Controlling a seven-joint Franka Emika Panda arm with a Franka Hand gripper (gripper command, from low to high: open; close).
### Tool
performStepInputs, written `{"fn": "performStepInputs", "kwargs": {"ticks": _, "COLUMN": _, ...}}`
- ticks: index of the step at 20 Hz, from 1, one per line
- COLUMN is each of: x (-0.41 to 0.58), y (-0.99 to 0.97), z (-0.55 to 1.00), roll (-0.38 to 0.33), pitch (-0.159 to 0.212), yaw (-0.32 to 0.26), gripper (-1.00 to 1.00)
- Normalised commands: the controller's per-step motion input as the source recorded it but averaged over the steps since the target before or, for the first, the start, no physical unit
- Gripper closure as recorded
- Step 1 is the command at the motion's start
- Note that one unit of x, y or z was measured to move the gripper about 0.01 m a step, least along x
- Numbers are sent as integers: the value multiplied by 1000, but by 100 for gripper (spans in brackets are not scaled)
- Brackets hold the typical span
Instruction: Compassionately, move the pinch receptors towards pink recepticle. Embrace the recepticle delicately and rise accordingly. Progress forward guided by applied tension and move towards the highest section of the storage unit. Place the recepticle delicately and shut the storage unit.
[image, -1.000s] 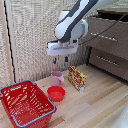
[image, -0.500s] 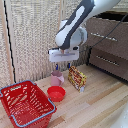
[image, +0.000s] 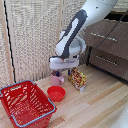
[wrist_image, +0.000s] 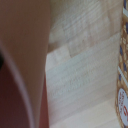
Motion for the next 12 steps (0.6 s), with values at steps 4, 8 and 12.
{"fn": "performStepInputs", "kwargs": {"ticks": 4, "x": 24, "y": 69, "z": -237, "roll": -78, "pitch": 0, "yaw": -6, "gripper": 100}}
{"fn": "performStepInputs", "kwargs": {"ticks": 8, "x": 1, "y": 94, "z": -181, "roll": -54, "pitch": 0, "yaw": -1, "gripper": 100}}
{"fn": "performStepInputs", "kwargs": {"ticks": 12, "x": 29, "y": 97, "z": -113, "roll": -33, "pitch": 7, "yaw": 0, "gripper": 100}}
